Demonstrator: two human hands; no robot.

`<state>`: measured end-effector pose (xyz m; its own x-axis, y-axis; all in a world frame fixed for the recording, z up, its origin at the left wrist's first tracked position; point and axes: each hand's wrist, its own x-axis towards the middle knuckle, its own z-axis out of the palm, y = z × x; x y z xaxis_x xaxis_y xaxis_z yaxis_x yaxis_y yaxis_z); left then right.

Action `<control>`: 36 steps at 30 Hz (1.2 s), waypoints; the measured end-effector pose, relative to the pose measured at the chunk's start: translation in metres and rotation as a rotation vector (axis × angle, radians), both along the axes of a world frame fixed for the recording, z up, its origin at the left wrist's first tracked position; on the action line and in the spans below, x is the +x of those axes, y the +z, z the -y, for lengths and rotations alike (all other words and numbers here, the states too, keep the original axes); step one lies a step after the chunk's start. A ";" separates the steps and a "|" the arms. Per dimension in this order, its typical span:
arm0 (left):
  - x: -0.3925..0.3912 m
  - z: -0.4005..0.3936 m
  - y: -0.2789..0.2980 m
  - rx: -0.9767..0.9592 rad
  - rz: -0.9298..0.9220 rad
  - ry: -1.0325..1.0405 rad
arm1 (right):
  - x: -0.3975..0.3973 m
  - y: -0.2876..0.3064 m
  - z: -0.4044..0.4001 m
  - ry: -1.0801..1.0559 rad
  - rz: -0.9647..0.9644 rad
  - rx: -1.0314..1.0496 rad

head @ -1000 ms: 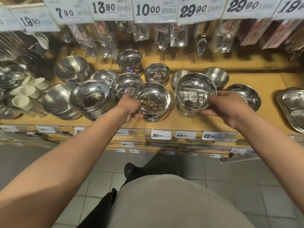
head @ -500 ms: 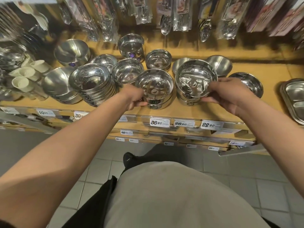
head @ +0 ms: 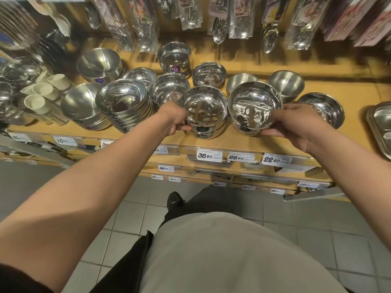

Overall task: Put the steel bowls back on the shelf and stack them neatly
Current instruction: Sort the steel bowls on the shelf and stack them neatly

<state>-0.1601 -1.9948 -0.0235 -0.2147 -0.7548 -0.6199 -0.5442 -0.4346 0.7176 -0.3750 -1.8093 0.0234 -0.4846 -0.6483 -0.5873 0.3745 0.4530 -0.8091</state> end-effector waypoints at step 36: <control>-0.005 -0.014 0.074 -0.435 0.095 -0.059 | -0.048 0.025 -0.008 -0.059 -0.106 0.014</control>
